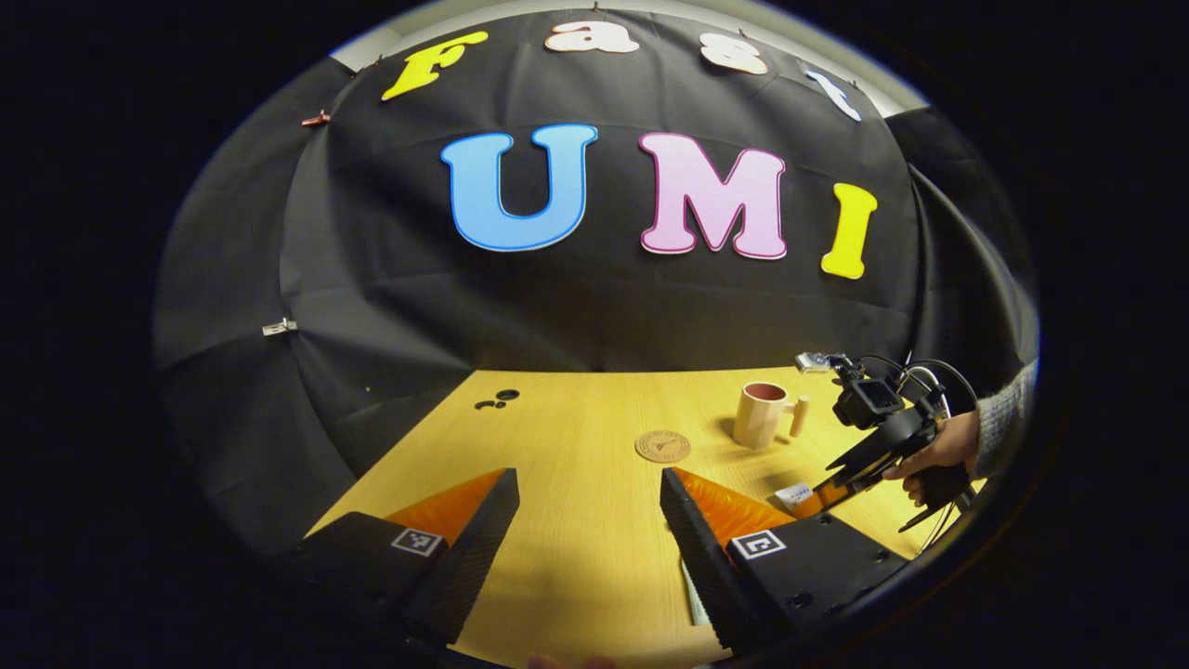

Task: Put the toothbrush and toothpaste on the desktop into the cup, then pick up the cup and place it on the coaster on the desktop.

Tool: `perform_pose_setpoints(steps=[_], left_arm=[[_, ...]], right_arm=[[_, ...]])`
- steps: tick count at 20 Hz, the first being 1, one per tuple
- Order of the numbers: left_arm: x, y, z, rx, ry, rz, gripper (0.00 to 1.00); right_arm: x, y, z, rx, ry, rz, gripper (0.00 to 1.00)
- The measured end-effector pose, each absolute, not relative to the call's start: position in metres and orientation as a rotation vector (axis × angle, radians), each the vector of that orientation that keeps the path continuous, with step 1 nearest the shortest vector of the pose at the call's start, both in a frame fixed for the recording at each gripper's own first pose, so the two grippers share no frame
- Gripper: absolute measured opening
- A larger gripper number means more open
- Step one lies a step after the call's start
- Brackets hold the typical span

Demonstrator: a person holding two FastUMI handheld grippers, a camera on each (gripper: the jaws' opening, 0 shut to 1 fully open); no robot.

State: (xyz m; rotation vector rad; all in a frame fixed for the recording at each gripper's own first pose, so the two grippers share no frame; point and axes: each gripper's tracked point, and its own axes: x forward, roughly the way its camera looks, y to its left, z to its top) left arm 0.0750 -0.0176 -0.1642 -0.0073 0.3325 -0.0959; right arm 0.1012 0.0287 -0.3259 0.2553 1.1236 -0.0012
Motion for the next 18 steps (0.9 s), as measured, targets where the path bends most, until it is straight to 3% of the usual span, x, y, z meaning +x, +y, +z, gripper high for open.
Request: perform_pose_setpoints(steps=[4,11,18], left_arm=[[0.074,-0.038,-0.205,-0.019,0.481,-0.117,0.97],[0.075,-0.085,-0.254,-0.057,0.666,-0.195,0.94],[0.077,-0.106,-0.323,-0.014,0.921,-0.190,0.90]], right_arm=[[0.098,0.033,-0.310,0.354,1.003,0.067,0.18],[0.105,0.021,-0.225,0.425,0.606,0.228,0.17],[0.082,-0.015,-0.179,0.412,0.520,0.292,0.18]])
